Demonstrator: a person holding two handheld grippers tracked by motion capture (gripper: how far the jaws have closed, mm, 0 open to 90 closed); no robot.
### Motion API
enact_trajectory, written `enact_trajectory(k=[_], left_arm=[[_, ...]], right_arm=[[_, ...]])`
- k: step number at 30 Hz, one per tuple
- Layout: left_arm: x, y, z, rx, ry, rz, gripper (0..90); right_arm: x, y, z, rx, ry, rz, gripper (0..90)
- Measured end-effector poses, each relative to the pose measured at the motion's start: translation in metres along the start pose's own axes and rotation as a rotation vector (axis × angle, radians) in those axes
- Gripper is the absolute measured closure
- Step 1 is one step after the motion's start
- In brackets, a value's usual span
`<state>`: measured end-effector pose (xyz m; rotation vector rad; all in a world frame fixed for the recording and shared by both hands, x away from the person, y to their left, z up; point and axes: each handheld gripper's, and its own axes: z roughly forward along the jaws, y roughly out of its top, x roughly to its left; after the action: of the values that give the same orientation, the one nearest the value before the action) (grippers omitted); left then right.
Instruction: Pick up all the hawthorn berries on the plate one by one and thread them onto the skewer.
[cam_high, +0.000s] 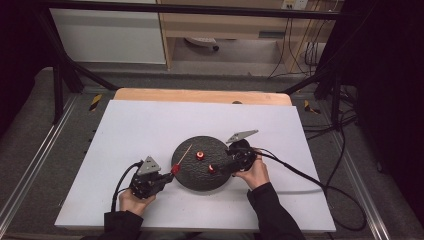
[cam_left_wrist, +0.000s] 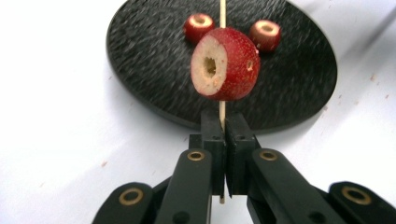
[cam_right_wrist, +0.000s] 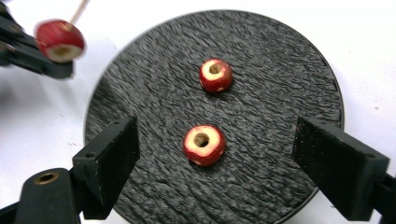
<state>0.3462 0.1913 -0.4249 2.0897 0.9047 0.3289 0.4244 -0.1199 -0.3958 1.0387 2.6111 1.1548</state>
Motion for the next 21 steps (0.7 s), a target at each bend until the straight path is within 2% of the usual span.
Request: enact_trajectory(k=[7, 9, 12, 14, 21], left_arm=[[0.006, -0.009, -0.004, 0.007, 0.006, -0.003, 87.8], [0.007, -0.010, -0.004, 0.011, 0.009, -0.001, 87.8], [0.007, -0.011, -0.003, 0.015, 0.004, 0.000, 87.8], [0.007, -0.011, -0.002, 0.015, 0.003, 0.001, 87.8], [0.008, -0.012, -0.003, 0.012, -0.004, -0.004, 87.8]], right_arm=[[0.003, 0.015, 0.014, 0.177, -0.003, -0.028, 23.7], [0.002, 0.018, 0.017, 0.200, 0.001, -0.037, 26.8], [0.000, 0.021, 0.022, 0.228, 0.016, -0.011, 32.2], [0.000, 0.023, 0.025, 0.248, 0.016, -0.010, 35.7], [0.003, 0.029, 0.037, 0.307, 0.018, -0.036, 44.8]])
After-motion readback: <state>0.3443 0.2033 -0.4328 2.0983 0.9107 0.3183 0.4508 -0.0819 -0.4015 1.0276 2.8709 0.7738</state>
